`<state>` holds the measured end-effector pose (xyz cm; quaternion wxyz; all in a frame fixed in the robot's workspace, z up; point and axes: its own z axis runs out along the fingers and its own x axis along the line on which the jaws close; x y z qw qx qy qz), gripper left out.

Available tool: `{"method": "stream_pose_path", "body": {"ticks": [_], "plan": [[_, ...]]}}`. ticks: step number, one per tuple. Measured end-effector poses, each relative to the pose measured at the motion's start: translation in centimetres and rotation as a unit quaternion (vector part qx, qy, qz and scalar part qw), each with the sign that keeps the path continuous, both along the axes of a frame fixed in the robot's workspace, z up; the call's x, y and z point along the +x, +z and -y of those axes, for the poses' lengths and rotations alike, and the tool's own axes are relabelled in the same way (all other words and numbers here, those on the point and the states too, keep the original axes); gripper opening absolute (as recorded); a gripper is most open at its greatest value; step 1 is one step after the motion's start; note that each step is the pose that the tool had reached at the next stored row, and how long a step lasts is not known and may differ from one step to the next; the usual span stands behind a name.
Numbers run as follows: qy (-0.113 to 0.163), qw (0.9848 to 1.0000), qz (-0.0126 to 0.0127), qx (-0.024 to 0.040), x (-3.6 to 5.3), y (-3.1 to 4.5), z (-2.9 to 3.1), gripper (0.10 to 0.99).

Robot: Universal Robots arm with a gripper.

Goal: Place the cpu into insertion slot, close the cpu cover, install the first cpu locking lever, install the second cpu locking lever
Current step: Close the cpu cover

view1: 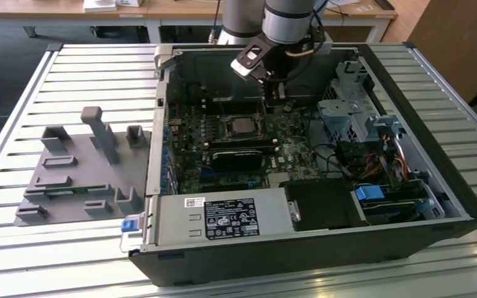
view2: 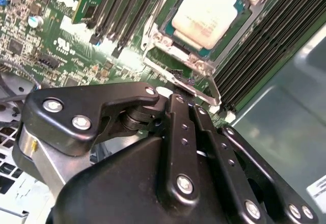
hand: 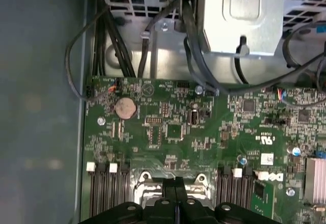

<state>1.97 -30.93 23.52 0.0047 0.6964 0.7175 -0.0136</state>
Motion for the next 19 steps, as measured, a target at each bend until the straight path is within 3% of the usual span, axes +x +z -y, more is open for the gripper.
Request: {"method": "stream_pose_path", "body": {"ticks": [19], "plan": [[0.0,1.0,0.0,0.0,-2.44,-0.36,0.0,0.106]]}}
